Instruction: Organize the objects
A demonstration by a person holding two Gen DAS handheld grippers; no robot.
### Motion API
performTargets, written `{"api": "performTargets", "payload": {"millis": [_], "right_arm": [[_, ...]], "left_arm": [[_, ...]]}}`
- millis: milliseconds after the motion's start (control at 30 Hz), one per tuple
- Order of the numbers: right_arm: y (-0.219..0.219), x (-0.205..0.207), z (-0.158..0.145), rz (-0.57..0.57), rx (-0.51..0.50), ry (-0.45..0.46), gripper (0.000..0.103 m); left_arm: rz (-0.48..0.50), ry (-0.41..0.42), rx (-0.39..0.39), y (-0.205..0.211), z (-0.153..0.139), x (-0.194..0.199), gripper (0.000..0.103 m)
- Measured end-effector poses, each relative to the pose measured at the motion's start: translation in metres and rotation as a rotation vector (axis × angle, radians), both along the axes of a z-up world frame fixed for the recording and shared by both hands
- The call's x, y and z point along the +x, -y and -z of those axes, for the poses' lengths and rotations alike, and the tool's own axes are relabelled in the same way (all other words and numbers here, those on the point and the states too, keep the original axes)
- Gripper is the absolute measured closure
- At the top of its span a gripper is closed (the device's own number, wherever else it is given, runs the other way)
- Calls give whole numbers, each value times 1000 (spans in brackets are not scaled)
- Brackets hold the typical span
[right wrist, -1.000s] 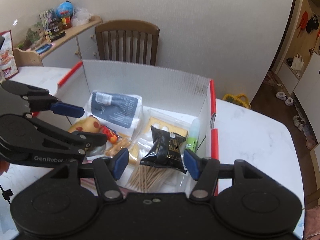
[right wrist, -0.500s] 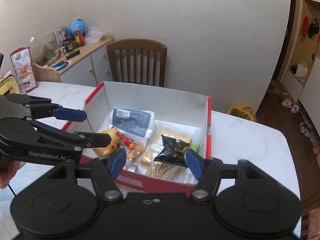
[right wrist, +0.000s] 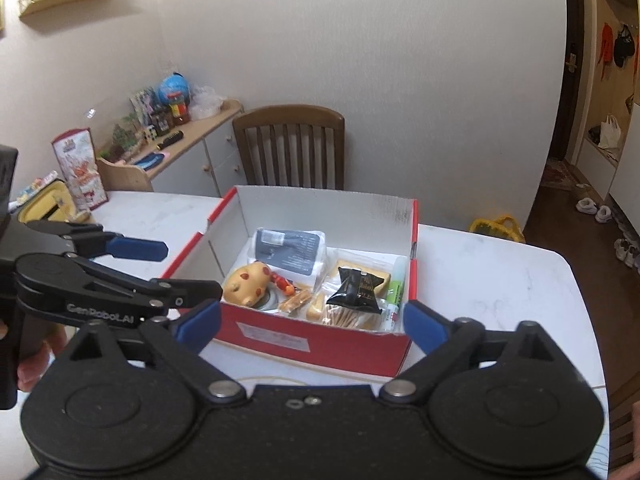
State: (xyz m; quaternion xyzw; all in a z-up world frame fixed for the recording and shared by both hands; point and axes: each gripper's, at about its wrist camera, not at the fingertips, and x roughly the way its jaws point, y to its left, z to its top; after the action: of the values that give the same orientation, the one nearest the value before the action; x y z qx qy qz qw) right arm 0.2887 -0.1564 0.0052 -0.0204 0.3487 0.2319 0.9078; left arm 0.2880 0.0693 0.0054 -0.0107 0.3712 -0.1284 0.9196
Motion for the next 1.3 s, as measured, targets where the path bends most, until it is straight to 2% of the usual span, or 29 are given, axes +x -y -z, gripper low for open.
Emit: {"api": "performTargets", "payload": {"millis": [33,67,300,733,933,1300], "right_arm": [[2,-4,-1,-5,4,4,1],[3,-7,-2,-13,8,4,1],[13,-30,-7,-47,23,-6,1],[35,-62,-15,-55,65,-8,0],[42,-68,-18,-51,78,-6,0],[56,-74,-12,-35,96,-15,0]], "left_arm": [[-6,-3,-10,-1,-1,-3,2],[-14,-1,-19,-1,-2,-6,1],[-56,31,-29,3,-16,-33,1],[-52,80,-3,22,-32,-80,1],[-56,74,-25,25,-32,-90,1],[-96,70,-13,20,-25,-92,1]]}}
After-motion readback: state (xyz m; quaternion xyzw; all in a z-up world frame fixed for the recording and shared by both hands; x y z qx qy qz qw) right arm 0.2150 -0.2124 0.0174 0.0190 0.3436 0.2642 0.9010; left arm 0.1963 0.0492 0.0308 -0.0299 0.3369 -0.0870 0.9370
